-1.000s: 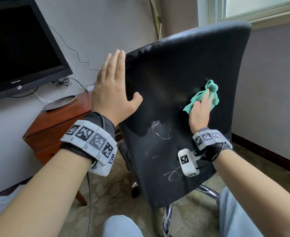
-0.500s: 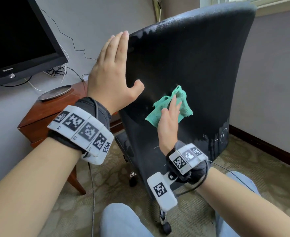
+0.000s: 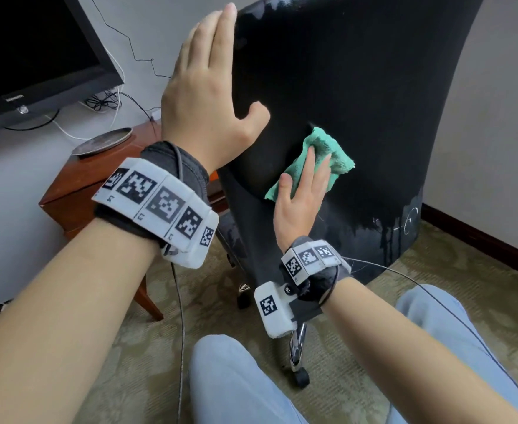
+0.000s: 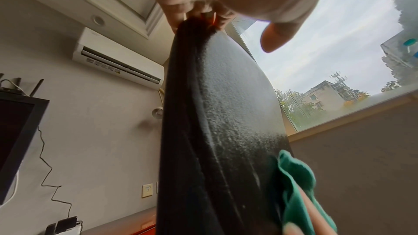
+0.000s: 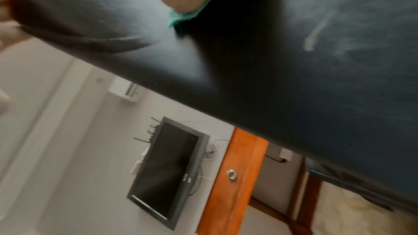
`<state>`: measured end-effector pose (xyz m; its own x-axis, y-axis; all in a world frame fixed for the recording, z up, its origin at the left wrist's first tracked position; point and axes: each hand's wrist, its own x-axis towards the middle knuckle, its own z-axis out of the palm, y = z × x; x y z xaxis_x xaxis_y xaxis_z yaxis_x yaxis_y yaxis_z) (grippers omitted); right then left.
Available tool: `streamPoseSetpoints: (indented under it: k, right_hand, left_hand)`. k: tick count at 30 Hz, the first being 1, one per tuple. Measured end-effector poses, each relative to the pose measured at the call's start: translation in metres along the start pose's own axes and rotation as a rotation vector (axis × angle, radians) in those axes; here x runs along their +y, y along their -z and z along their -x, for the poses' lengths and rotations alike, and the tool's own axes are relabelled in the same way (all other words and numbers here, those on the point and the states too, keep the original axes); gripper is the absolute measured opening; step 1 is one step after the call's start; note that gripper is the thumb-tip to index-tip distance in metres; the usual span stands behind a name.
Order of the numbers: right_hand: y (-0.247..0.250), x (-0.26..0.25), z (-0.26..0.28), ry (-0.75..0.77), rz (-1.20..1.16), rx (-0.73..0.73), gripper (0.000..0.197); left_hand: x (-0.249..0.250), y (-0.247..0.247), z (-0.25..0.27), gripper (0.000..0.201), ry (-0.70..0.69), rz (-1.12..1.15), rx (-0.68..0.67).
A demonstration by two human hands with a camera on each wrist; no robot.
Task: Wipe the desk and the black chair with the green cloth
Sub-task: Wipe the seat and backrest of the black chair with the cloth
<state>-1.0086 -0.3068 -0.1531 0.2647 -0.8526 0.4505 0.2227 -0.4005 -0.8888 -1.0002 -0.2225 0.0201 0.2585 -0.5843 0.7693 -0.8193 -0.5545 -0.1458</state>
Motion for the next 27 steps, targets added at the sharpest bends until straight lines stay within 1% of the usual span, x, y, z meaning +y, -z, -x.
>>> streamPoseSetpoints:
  k: [3,5,7,9,11,12,16,18,20,21,24,27]
  right_hand:
    - [0.006,0.026,0.015,-0.122,0.026,-0.037,0.056]
    - [0.013,0.042,0.025,-0.221,0.031,-0.101,0.057]
    - [0.019,0.048,0.030,-0.281,0.030,-0.155,0.057]
    - [0.020,0.038,0.028,-0.323,-0.006,-0.161,0.056]
    - [0.018,0.016,0.024,-0.371,-0.073,-0.140,0.055]
    - [0.016,0.002,0.021,-0.370,-0.101,-0.138,0.054]
    - [0.011,-0.050,0.008,-0.210,-0.206,-0.185,0.049]
    - [0.008,-0.060,0.002,-0.193,-0.260,-0.145,0.047]
    - [0.004,-0.057,-0.002,-0.179,-0.245,-0.087,0.046]
    - [0.002,-0.051,-0.003,-0.150,-0.209,-0.065,0.047]
    - [-0.002,-0.029,-0.003,-0.002,-0.052,0.004,0.052]
    - [-0.001,-0.012,-0.008,0.052,0.048,0.029,0.055]
  left_hand:
    - [0.002,0.001,0.002,0.081,0.005,0.003,0.014]
    - [0.004,0.002,0.003,0.081,0.006,0.013,0.014]
    - [0.005,0.001,0.004,0.081,0.012,0.016,0.008]
    - [0.006,0.001,0.003,0.081,0.016,0.011,0.009]
    - [0.006,0.001,0.003,0.082,0.020,0.008,0.009]
    - [0.006,0.001,0.003,0.082,0.022,0.008,0.005]
    - [0.002,0.003,0.003,0.082,0.011,0.034,-0.022]
    - [0.001,0.005,0.003,0.081,0.010,0.042,-0.029]
    - [0.001,0.005,0.002,0.081,0.013,0.046,-0.029]
    - [0.001,0.005,0.002,0.080,0.011,0.049,-0.023]
    - [0.001,0.002,0.002,0.079,0.010,0.066,0.006]
    - [0.001,0.000,0.001,0.078,0.021,0.071,0.024]
